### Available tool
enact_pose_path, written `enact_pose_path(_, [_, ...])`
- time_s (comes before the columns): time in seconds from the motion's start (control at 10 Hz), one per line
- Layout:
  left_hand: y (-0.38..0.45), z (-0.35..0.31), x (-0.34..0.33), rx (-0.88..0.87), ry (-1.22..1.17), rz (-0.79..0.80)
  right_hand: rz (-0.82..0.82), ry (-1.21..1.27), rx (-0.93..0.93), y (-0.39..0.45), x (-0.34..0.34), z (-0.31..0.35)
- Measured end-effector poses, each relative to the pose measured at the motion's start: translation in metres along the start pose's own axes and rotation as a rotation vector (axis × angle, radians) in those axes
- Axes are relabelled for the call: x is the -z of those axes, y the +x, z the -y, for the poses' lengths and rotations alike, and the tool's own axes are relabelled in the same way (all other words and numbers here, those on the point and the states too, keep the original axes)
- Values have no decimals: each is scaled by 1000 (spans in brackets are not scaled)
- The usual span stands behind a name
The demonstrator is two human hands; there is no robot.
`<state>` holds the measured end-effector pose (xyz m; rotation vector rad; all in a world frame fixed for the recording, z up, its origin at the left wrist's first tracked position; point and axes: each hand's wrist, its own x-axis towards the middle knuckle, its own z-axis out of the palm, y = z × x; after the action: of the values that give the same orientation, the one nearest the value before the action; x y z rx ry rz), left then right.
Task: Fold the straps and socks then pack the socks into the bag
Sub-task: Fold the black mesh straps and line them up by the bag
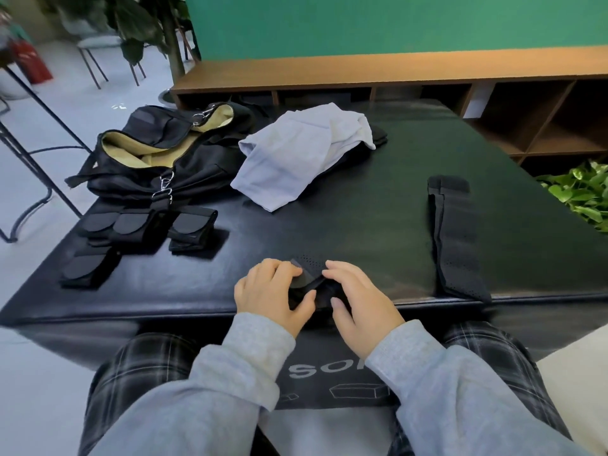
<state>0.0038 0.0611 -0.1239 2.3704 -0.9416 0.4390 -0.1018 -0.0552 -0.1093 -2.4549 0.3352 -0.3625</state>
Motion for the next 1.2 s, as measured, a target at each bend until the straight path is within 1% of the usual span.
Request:
enact_pose_path(0.1, [1, 16, 10, 88, -18, 18, 107, -63, 30, 11, -7, 21])
enact_pose_path(0.2, [0, 37, 25, 262, -64, -7, 218, -237, 102, 22, -20, 39])
enact_pose_path(0.3, [-1, 59, 41, 401, -62, -28, 265, -454, 135, 25, -35, 48])
enact_pose_path(0.4, [-2, 80, 52, 451, -77, -62, 257, -528, 140, 30, -44, 50])
enact_pose_path(0.6, [-5, 109, 68, 564, -58, -146, 287, -576, 155, 40, -49, 54])
enact_pose_path(0.8, [-3, 137, 75, 623, 28, -249, 283, -601, 141, 40, -51, 56])
enact_pose_path(1.0, [0, 142, 77, 671, 47, -286, 285, -629, 125, 40, -53, 55])
enact_pose_path(1.2, [-7, 128, 78, 582, 52, -315, 276, -589, 133, 39, -50, 54])
